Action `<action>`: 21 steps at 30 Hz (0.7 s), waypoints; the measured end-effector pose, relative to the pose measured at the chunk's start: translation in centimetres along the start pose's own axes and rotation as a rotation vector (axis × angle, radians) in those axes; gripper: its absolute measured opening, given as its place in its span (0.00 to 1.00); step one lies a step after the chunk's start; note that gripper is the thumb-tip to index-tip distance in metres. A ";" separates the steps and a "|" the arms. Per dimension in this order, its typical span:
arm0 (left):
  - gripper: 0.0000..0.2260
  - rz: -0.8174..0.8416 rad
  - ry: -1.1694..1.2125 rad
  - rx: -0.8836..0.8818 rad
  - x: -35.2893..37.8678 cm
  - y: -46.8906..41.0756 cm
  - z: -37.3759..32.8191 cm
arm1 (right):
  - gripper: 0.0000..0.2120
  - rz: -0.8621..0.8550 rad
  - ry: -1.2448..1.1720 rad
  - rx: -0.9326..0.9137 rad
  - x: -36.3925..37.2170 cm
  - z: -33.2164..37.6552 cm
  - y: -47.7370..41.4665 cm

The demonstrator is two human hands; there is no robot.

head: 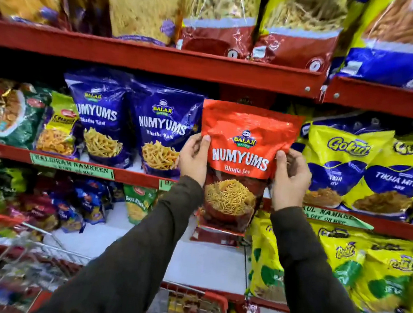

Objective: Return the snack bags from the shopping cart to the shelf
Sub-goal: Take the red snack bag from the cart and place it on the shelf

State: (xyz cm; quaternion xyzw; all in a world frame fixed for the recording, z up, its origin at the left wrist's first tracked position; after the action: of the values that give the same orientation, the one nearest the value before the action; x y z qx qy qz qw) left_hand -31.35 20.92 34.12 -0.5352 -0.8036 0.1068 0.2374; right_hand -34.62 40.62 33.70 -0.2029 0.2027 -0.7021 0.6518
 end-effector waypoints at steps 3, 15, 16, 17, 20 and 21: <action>0.07 -0.078 0.027 -0.012 2.2 -3.2 -0.4 | 0.07 -0.012 0.035 -0.006 0.3 0.3 -4.1; 0.10 -0.214 0.207 -0.122 5.9 -11.0 2.2 | 0.08 -0.007 0.196 0.083 2.7 -3.2 -13.6; 0.09 -0.196 0.210 -0.133 5.8 -11.3 2.9 | 0.08 0.000 0.181 0.101 3.0 -3.8 -13.7; 0.09 -0.174 0.202 -0.148 5.8 -11.6 3.5 | 0.08 0.002 0.174 0.114 3.2 -4.4 -13.8; 0.14 -0.147 0.165 -0.161 5.3 -12.0 4.3 | 0.09 0.011 0.119 0.100 3.7 -5.5 -13.8; 0.16 -0.120 0.153 -0.166 5.2 -11.9 4.1 | 0.11 0.040 0.089 0.107 3.8 -5.4 -13.8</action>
State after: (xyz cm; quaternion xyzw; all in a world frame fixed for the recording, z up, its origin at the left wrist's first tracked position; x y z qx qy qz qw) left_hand -44.65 21.24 36.99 -0.5105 -0.8199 -0.0158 0.2587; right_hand -49.33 37.86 36.82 -0.1323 0.1974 -0.7071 0.6660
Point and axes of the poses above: each hand's wrist, its own y-axis away from the middle knuckle, its own x-axis out of the palm, z = x × y, the point moved 2 cm from there along -y, towards the middle knuckle, and after that the axes turned 13 degrees about z, right-handed, at the moved point
